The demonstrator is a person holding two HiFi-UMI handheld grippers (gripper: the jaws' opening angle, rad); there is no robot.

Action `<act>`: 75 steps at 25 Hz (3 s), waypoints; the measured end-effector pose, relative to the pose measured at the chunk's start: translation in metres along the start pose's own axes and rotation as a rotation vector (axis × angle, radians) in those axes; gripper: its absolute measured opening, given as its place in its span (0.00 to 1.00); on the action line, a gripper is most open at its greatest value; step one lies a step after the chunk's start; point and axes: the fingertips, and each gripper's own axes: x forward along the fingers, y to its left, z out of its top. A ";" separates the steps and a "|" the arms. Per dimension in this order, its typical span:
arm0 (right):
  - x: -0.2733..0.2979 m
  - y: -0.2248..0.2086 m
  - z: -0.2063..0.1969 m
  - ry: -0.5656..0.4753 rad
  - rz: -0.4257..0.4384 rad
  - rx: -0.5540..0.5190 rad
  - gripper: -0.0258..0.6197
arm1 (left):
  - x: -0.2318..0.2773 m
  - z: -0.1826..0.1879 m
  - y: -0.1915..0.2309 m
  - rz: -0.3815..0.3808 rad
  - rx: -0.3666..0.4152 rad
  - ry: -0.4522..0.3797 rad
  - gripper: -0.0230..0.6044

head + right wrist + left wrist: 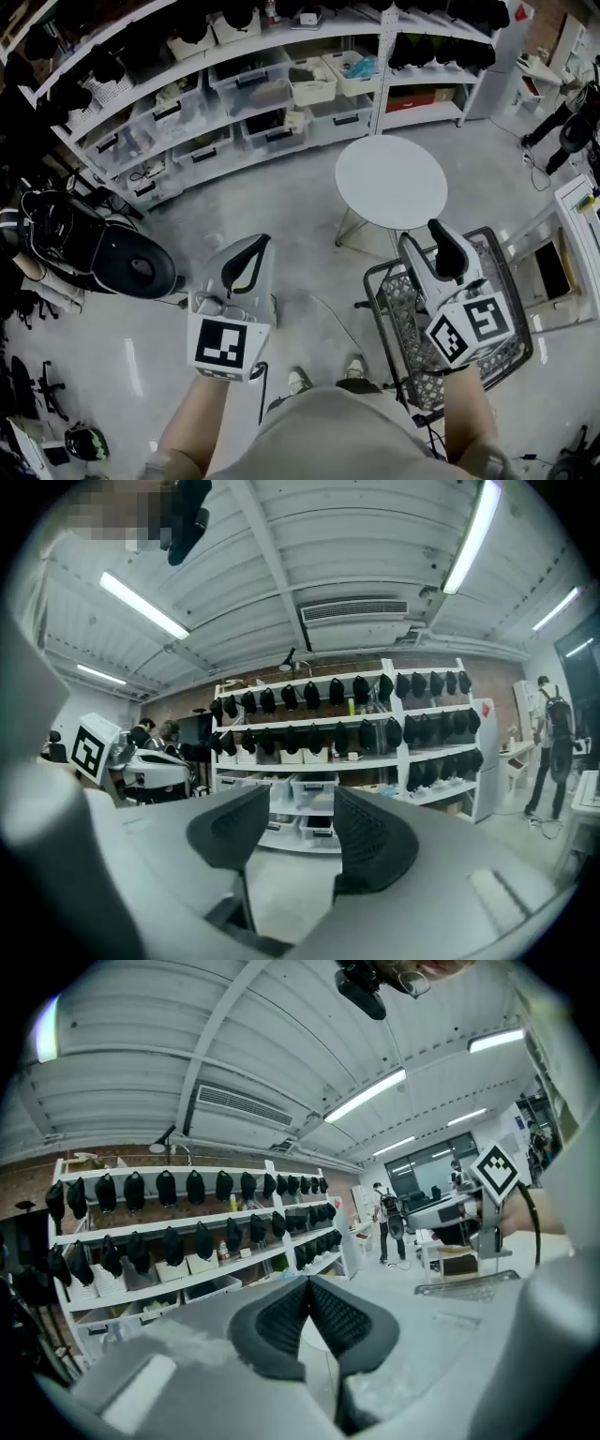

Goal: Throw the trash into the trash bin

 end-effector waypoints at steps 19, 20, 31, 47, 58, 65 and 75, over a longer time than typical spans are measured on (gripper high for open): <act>-0.074 -0.182 -0.238 0.401 -0.385 0.234 0.48 | 0.145 -0.082 -0.174 -0.368 -0.003 0.162 0.04; -0.078 -0.187 -0.254 0.423 -0.394 0.247 0.49 | 0.150 -0.091 -0.184 -0.381 -0.007 0.180 0.04; -0.119 -0.215 -0.418 0.657 -0.493 0.459 0.57 | 0.182 -0.177 -0.277 -0.512 -0.017 0.383 0.04; -0.133 -0.209 -0.536 0.886 -0.572 0.585 0.65 | 0.177 -0.287 -0.312 -0.520 -0.119 0.662 0.04; -0.125 -0.211 -0.524 0.857 -0.582 0.614 0.49 | 0.164 -0.301 -0.292 -0.485 -0.146 0.677 0.04; -0.100 -0.207 -0.452 0.722 -0.522 0.602 0.49 | 0.155 -0.263 -0.249 -0.413 -0.163 0.587 0.04; -0.030 -0.153 -0.310 0.525 -0.342 0.495 0.49 | 0.119 -0.195 -0.136 -0.242 -0.234 0.429 0.04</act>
